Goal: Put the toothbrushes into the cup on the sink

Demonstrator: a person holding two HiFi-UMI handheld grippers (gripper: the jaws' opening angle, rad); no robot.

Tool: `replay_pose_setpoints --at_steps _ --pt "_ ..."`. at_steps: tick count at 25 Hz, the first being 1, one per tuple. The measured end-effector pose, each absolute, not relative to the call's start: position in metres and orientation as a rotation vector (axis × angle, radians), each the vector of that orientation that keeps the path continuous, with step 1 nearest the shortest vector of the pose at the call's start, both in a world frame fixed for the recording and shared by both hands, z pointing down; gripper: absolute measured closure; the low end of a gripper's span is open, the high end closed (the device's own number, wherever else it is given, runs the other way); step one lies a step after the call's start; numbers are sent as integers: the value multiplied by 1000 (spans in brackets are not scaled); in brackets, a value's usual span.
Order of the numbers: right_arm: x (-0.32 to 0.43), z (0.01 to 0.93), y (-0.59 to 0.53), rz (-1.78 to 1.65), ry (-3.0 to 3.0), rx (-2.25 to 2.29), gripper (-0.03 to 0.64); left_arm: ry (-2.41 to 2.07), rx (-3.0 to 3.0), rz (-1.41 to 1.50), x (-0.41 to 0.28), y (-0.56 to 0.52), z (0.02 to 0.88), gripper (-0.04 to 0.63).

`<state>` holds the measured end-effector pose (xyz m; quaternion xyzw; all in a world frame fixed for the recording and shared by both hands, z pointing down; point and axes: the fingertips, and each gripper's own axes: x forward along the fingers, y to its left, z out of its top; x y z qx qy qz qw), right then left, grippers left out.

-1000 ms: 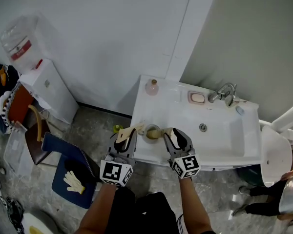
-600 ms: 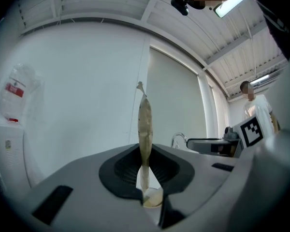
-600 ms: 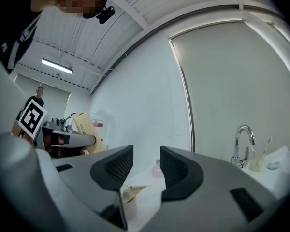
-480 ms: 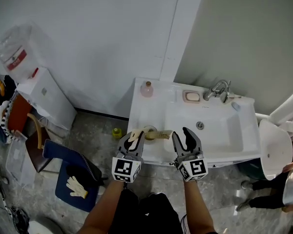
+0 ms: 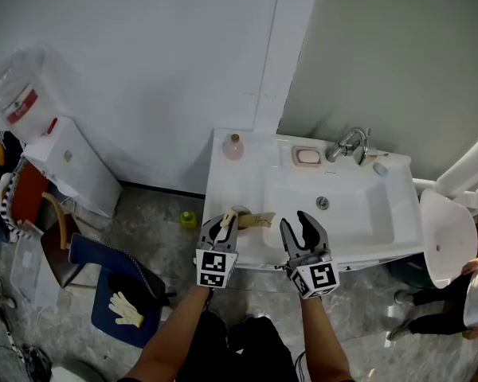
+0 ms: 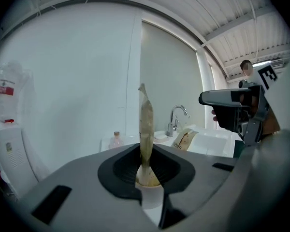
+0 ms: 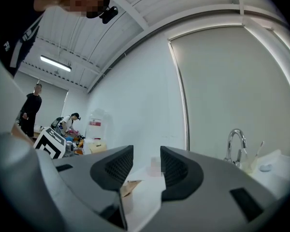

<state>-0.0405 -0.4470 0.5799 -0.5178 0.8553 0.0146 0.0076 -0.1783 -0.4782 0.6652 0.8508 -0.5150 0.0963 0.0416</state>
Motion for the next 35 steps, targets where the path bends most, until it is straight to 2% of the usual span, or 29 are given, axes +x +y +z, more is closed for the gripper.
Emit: replay_pose_setpoints --at_steps 3,5,14,35 --pt "-39 582 -447 37 2680 -1622 433 -1581 2615 284 -175 -476 664 524" --pt "-38 581 -448 37 2684 -1621 433 -1589 2627 223 -175 -475 656 486" --pt "-44 571 -450 4 2690 -1614 433 -1647 2663 -51 -190 -467 594 472" --pt "-55 485 -430 -65 2694 -1602 433 -1716 2625 -86 -222 -426 477 472"
